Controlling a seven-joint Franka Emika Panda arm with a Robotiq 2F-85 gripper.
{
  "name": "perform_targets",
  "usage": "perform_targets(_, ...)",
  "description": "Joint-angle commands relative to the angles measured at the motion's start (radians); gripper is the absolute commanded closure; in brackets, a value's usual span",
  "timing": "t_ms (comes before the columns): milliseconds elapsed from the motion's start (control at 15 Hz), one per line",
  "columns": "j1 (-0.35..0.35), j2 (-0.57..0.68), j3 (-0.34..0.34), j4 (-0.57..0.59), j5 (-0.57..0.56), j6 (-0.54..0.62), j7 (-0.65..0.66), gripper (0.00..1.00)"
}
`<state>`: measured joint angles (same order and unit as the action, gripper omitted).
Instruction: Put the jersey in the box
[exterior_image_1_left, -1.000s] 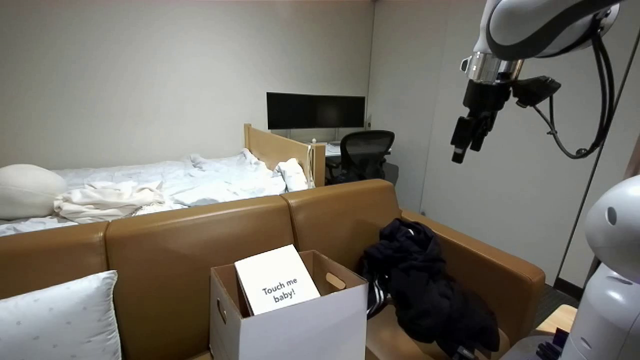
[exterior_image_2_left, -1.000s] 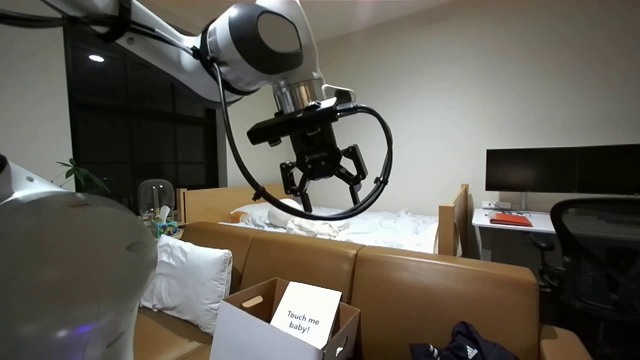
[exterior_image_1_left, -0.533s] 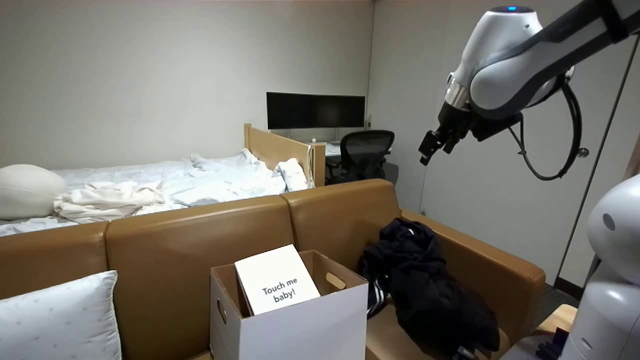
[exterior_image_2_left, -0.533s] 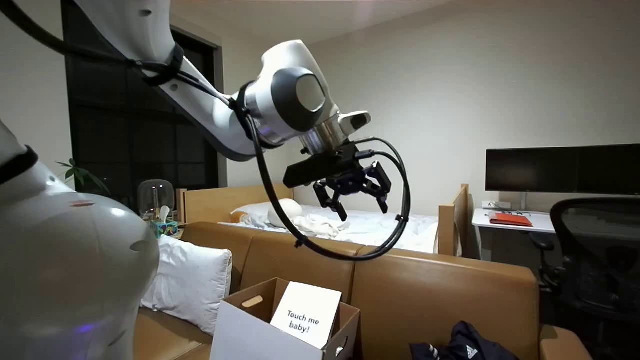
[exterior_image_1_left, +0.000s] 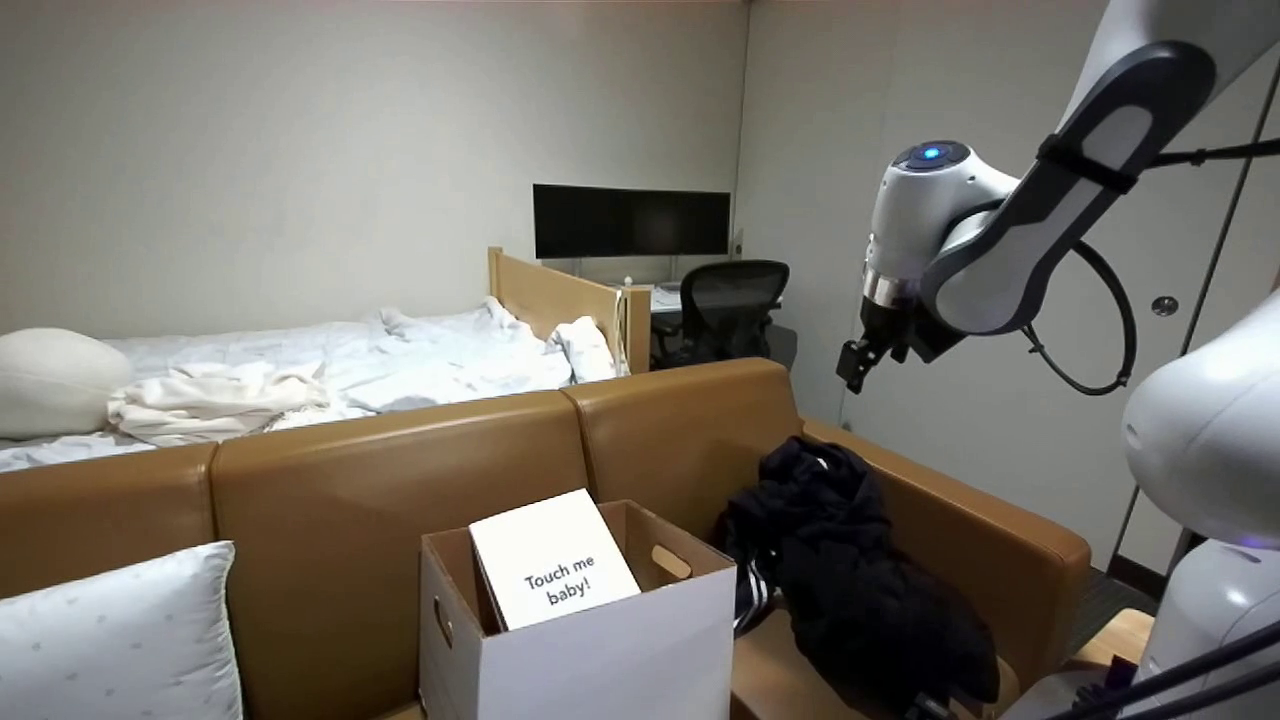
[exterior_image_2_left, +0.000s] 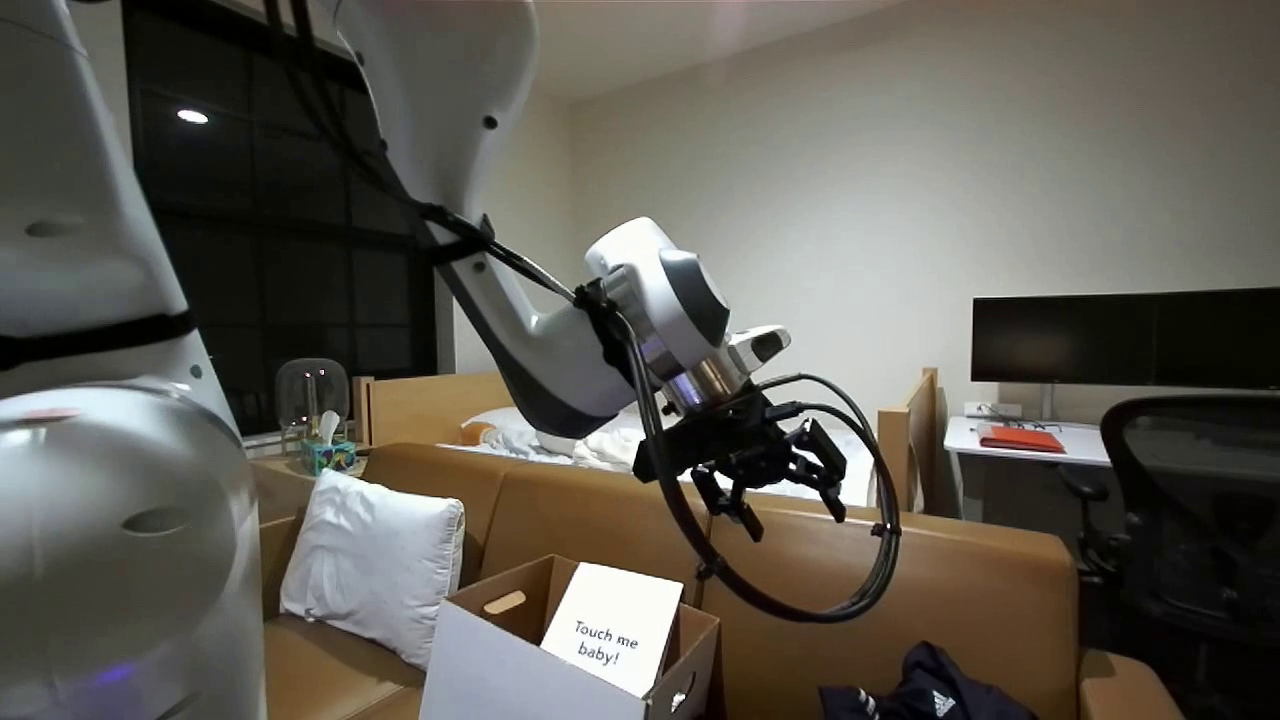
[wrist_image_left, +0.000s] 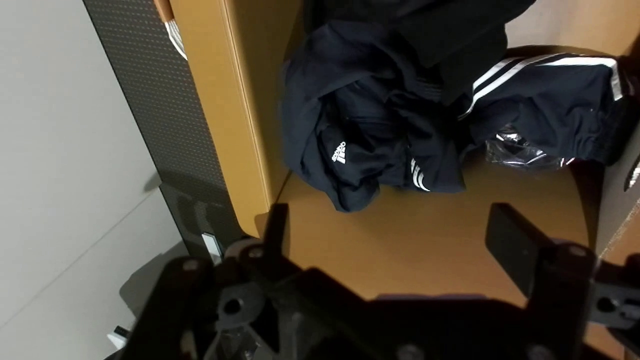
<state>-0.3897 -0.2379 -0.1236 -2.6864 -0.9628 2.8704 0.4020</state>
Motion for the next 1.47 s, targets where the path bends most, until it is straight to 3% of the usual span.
perform_targets(0,0.0,0.012,0.003,0.009,0.0,0.0,0.0,0.0)
perform_targets(200,0.001,0.023,0.011,0.023,-0.011,0.022,0.015,0.0)
perform_targets(333,0.003,0.09,0.029,0.092,-0.024,0.046,0.062,0.0)
perform_targets(467,0.027,0.21,0.037,0.201,0.015,0.034,0.011,0.0)
perform_targets(533,0.069,0.278,0.026,0.24,0.115,-0.005,-0.124,0.0)
perform_targets(800,0.078,0.51,0.045,0.483,0.104,-0.125,-0.262,0.0)
perform_targets(867,0.129,0.567,-0.008,0.546,0.139,-0.14,-0.318,0.0)
perform_targets(1000,0.124,0.678,-0.025,0.676,0.19,-0.122,-0.39,0.0)
perform_targets(1067,0.141,0.727,-0.054,0.745,0.191,-0.146,-0.375,0.0)
perform_targets(1133,0.192,0.776,-0.136,0.817,0.113,-0.151,-0.246,0.0)
perform_targets(1200,0.17,0.685,-0.086,0.686,0.184,-0.118,-0.33,0.0)
perform_targets(1400,0.186,0.73,-0.111,0.729,0.191,-0.115,-0.325,0.0)
